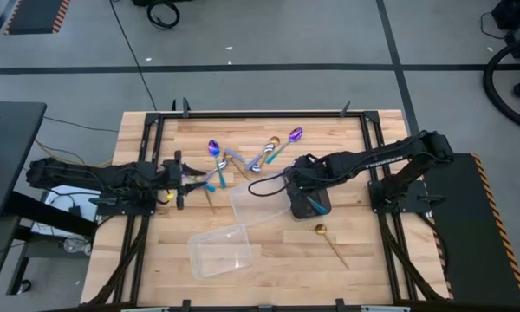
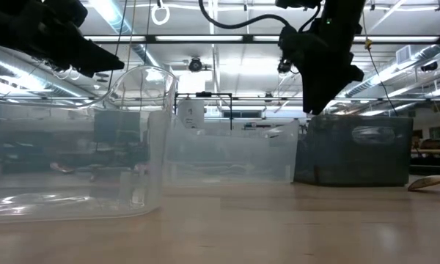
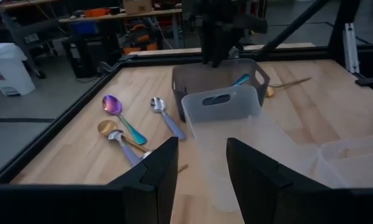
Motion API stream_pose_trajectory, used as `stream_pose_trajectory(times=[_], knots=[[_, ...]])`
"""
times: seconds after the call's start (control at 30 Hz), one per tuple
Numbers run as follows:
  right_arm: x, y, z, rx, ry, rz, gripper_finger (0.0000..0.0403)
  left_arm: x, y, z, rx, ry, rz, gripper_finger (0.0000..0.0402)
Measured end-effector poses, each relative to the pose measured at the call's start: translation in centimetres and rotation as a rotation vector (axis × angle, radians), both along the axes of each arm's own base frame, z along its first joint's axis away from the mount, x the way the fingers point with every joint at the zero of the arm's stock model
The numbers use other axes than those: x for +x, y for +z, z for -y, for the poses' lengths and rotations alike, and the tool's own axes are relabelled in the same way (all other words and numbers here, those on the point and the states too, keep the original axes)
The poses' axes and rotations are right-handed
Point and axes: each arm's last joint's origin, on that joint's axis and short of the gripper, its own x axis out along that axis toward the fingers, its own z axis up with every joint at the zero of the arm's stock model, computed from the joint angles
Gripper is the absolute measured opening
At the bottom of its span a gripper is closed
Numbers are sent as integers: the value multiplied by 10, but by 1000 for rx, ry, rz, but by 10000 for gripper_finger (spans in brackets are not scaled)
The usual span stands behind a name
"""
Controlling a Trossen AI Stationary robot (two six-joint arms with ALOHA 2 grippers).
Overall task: Sort silverware by color (type)
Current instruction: Put the violet spoon into the black bin
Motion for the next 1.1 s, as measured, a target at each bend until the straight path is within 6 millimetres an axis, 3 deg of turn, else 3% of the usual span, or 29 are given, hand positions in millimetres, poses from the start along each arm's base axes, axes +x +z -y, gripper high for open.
stream_pose_trajectory(times=[0.23, 0.53, 0.8, 1.1], knots=[[0, 1, -1, -75, 58, -11, 143, 8, -6, 1, -61, 8, -42, 144], [-6, 6, -4, -234, 160, 92, 129, 23, -28, -1, -202, 162, -182, 144], [-3, 4, -4, -346, 276, 256, 128, 29, -23, -9, -345, 333, -375, 144], [5, 15, -5, -356, 300, 294, 127, 27, -26, 5, -310, 194, -528, 144]])
